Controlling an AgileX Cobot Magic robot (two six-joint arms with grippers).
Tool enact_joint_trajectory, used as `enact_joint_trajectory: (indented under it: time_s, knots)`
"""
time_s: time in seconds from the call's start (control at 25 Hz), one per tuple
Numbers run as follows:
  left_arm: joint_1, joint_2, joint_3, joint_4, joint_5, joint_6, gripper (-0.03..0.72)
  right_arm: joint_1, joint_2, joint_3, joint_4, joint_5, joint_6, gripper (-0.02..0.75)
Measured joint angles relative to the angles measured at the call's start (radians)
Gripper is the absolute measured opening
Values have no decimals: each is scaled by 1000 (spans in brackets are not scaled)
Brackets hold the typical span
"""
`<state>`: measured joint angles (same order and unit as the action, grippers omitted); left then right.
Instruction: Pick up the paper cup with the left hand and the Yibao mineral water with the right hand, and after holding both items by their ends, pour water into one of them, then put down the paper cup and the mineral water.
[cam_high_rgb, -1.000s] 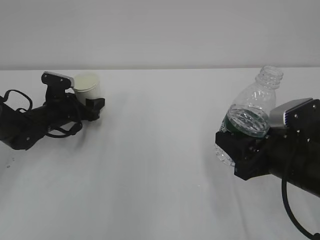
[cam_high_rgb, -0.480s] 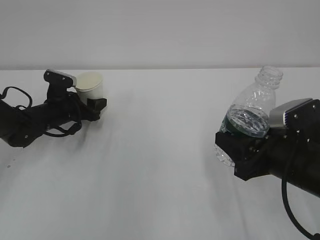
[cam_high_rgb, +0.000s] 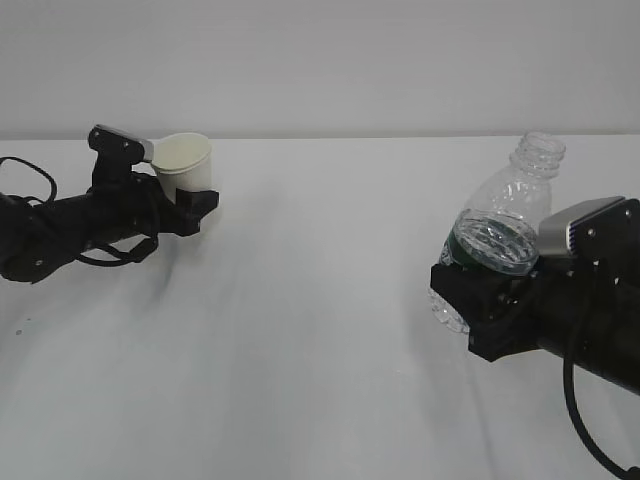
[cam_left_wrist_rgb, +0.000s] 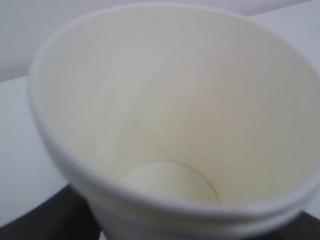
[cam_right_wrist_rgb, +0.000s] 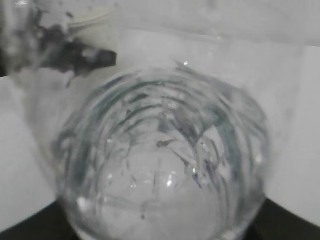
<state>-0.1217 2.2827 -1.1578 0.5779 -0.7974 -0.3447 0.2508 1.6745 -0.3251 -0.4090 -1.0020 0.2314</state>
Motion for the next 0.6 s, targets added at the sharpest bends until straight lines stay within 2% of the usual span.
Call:
enact_joint_trajectory:
  time_s: [0.6]
  knots:
    - [11,-56,4,309,-32,-212,473,0,0,0,0,0,0,403]
